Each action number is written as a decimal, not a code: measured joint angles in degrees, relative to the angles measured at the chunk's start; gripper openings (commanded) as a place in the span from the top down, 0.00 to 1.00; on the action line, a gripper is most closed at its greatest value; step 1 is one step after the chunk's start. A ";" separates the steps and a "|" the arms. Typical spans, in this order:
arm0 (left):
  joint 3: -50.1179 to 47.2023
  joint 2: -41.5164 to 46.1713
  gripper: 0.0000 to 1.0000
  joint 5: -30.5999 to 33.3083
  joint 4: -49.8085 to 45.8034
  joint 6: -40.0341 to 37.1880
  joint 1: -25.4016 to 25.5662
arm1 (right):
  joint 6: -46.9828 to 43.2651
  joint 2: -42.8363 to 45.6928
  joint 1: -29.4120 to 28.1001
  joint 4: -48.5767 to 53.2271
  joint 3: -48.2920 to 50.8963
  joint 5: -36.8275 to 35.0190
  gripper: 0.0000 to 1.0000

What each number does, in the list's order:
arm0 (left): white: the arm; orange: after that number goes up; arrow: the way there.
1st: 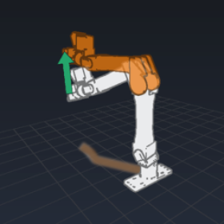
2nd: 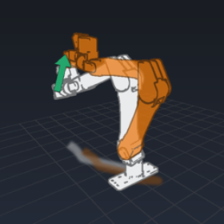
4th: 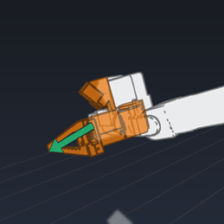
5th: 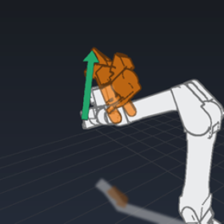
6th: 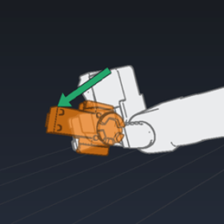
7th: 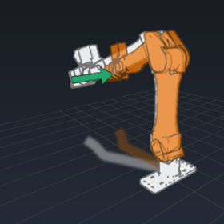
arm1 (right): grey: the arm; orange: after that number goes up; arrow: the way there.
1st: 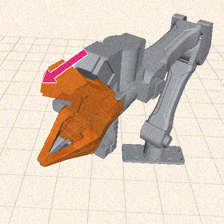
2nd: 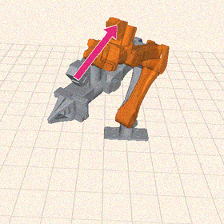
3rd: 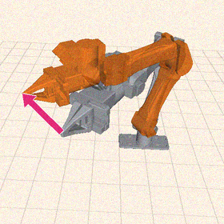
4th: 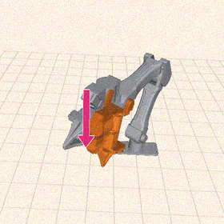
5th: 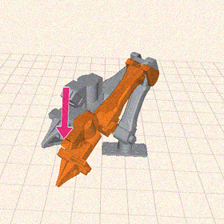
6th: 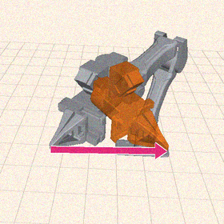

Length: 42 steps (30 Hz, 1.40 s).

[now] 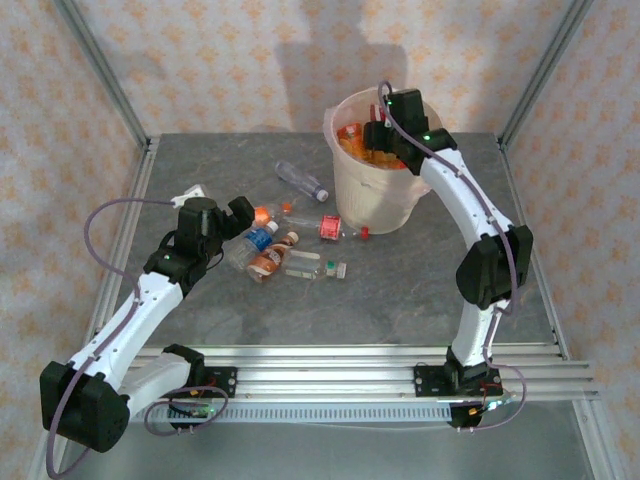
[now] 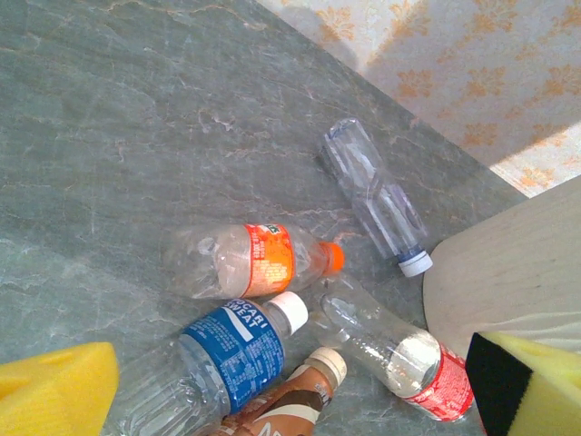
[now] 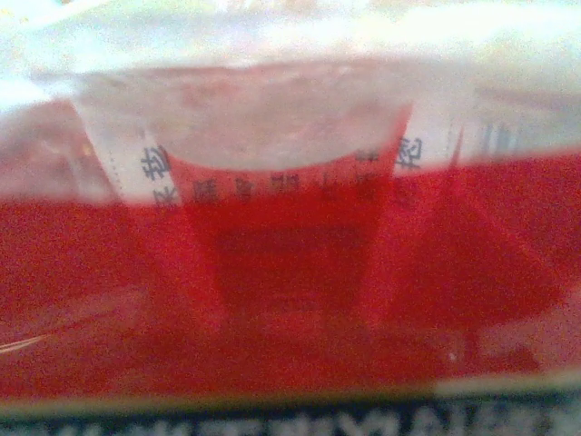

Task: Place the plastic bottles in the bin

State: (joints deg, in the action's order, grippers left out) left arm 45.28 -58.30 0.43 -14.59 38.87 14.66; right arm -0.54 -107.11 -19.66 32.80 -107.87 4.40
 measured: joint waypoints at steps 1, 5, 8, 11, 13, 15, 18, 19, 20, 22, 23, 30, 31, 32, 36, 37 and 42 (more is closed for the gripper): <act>0.00 0.00 0.00 0.00 0.00 0.00 0.00 | 0.07 0.00 0.00 0.20 0.24 0.07 0.26; 0.00 0.00 0.00 0.00 -0.15 0.00 0.00 | 0.33 0.02 0.00 0.26 0.63 0.13 0.13; 0.00 0.00 0.00 0.00 -0.17 -0.07 0.00 | 0.50 0.02 0.00 0.26 0.66 0.11 0.06; 0.00 0.00 0.00 0.02 -0.20 -0.42 0.00 | 0.52 0.09 0.00 0.26 0.66 0.13 0.00; 0.00 0.00 0.00 0.02 -0.24 -0.44 0.00 | 0.50 0.24 0.00 0.26 0.68 0.13 0.01; 0.00 0.00 0.00 0.04 -0.39 -0.48 0.00 | 0.52 0.66 0.00 0.26 0.68 0.13 0.01; 0.00 0.00 0.00 0.07 -0.61 -0.92 0.00 | 0.52 1.75 0.00 0.28 0.68 0.13 0.01; 0.00 0.00 0.00 0.07 -0.61 -1.05 0.00 | 0.52 2.25 0.00 0.33 0.68 0.13 0.01; 0.00 0.00 0.00 0.13 -0.63 -1.09 0.00 | 0.52 2.91 0.00 0.44 0.70 0.13 0.01; 0.00 0.00 0.00 0.24 -0.66 -1.31 0.00 | 0.52 4.22 0.00 0.55 0.70 0.13 0.01; 0.00 0.00 0.00 0.26 -0.72 -1.42 0.00 | 0.55 5.03 0.00 0.63 0.70 0.13 0.01; 0.04 0.00 0.00 0.46 -2.01 -2.10 0.00 | 1.66 10.14 -0.02 1.66 0.94 0.13 0.01; 0.11 0.00 0.00 0.48 -2.34 -2.38 0.00 | 1.99 10.75 -0.07 1.90 1.09 0.15 0.01; 0.17 0.00 0.00 0.52 -2.69 -2.60 0.00 | 2.27 11.58 -0.20 2.14 1.53 0.13 0.01; 0.46 0.02 0.00 1.27 -3.76 -3.17 0.00 | 2.69 14.95 -1.90 3.43 3.91 -1.11 0.01; 0.46 0.02 0.00 1.46 -4.07 -3.21 0.00 | 2.67 15.87 -2.86 3.78 4.63 -1.77 0.01; 0.44 0.20 0.00 2.38 -5.40 -3.43 0.00 | 2.60 22.12 -11.45 4.35 10.05 -5.75 0.01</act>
State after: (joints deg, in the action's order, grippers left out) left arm 45.71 -58.11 2.81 -19.99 35.44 14.66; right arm 2.07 -84.99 -31.11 37.15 -97.82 -1.34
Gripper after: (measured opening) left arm 0.996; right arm 0.992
